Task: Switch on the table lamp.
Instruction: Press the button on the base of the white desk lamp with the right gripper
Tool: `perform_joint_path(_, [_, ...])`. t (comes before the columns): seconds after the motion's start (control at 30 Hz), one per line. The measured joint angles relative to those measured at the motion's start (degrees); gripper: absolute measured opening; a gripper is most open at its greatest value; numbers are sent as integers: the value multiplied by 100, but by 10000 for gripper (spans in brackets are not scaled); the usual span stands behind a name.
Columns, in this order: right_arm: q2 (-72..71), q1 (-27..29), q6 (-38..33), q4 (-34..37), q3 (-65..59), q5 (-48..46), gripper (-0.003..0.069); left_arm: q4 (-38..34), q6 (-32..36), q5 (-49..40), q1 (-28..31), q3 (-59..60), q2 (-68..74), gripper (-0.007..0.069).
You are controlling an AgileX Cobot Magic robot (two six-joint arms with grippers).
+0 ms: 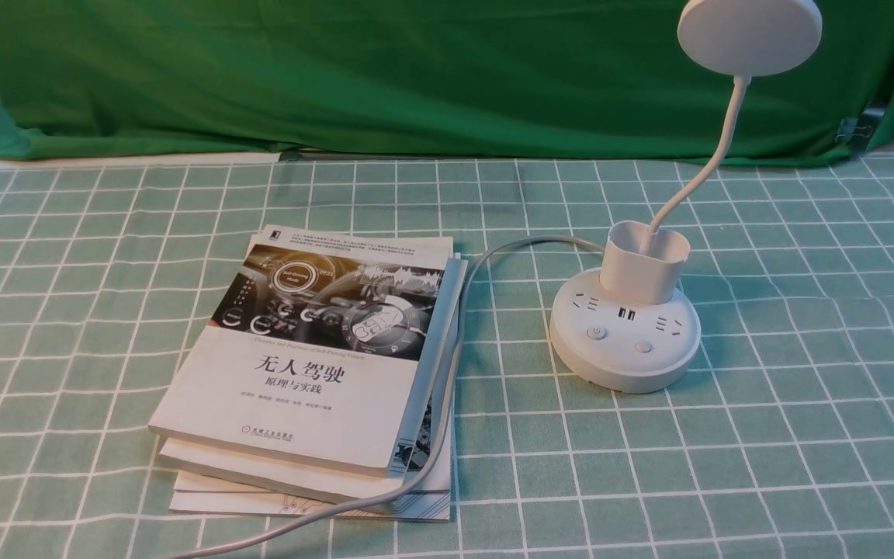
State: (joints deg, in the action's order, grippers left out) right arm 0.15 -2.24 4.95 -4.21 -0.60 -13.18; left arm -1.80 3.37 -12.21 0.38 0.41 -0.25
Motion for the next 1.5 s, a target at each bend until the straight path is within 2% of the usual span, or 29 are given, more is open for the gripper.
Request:
perform_joint_path(0.4, [0,0,31,0,0,0,241,0,0,0,0,0,0,21])
perform_joint_path(0.5, [0,0,537,5,0,6,241,0,0,0,0,0,0,21])
perform_joint_path(0.53, [0,0,944,11,0,26,241,0,0,0,0,0,0,21])
perform_joint_path(0.57, [0,0,1720,85,0,50,241,0,0,0,0,0,0,21])
perform_joint_path(0.6, [0,0,1978,105,0,64,241,0,0,0,0,0,0,21])
perform_joint_path(0.67, [0,0,3436,374,0,103,241,0,0,0,0,0,0,21])
perform_joint_path(0.7, [0,0,4489,498,0,109,241,0,0,0,0,0,0,21])
perform_joint_path(0.77, [0,0,5597,581,0,109,241,0,0,0,0,0,0,21])
perform_joint_path(0.8, [0,0,5827,597,0,102,241,0,0,0,0,0,0,21])
perform_joint_path(0.9, [0,0,5923,628,0,65,241,0,0,0,0,0,0,21])
perform_joint_path(1.3, [0,0,4380,632,0,363,233,0,0,0,0,0,0,21])
perform_joint_path(1.37, [0,0,4264,632,0,561,190,0,0,0,0,0,0,21])
perform_joint_path(1.4, [0,0,4140,632,0,581,139,0,0,0,0,0,0,21])
perform_joint_path(1.43, [0,0,4118,632,0,581,132,0,0,0,0,0,0,21])
perform_joint_path(1.47, [49,0,3838,632,71,484,68,0,0,0,0,0,0,21])
perform_joint_path(1.5, [139,0,3602,632,180,408,46,0,0,0,0,0,0,21])
